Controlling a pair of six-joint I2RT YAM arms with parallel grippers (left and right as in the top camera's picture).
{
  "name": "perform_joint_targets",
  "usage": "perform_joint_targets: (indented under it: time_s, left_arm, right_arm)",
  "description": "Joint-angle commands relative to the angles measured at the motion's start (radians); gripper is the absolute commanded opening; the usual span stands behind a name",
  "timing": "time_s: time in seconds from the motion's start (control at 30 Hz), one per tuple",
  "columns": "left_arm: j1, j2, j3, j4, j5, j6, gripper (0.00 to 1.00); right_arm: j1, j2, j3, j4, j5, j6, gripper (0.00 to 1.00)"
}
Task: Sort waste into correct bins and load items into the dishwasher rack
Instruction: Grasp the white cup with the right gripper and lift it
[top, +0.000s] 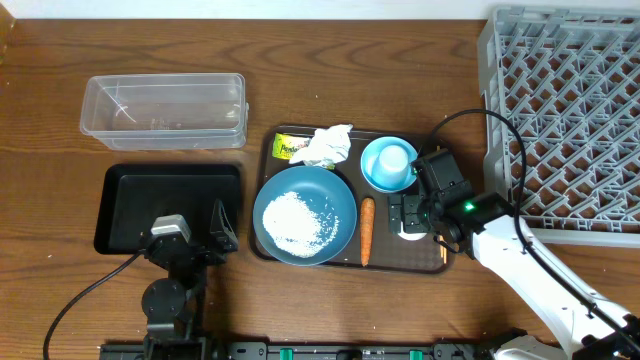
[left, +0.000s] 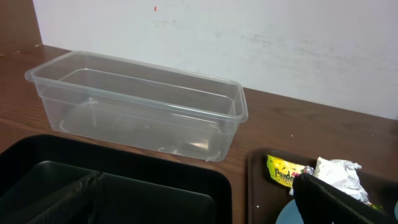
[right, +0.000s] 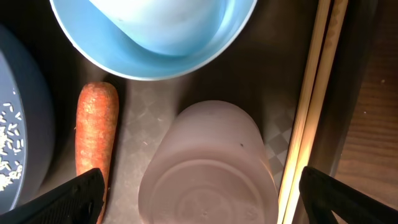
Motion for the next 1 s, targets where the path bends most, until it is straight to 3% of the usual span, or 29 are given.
perform_joint_targets:
  time_s: [0.0, 0.47, 0.63, 0.97]
  left_arm:
    - [-0.002, -0.006, -0.03, -0.019, -0.019, 0.006, 0.98]
    - [-0.002, -0.006, -0.03, -0.019, -0.019, 0.006, 0.98]
    - [-0.002, -0.006, -0.03, -0.019, -0.019, 0.006, 0.98]
    - [-0.002, -0.006, -0.03, -0.019, -0.019, 0.006, 0.98]
  right_arm:
    - [0.008, 0.012, -0.006, 0.002, -0.005, 0.018, 0.99]
    - [0.008, 0.121, -0.006, 0.081, 0.009, 0.018, 0.99]
    - [0.008, 0.12, -0.006, 0.08, 0.009, 0.018, 0.84]
    - [0.008, 0.059, -0.006, 0.056, 0.01, 0.017, 0.72]
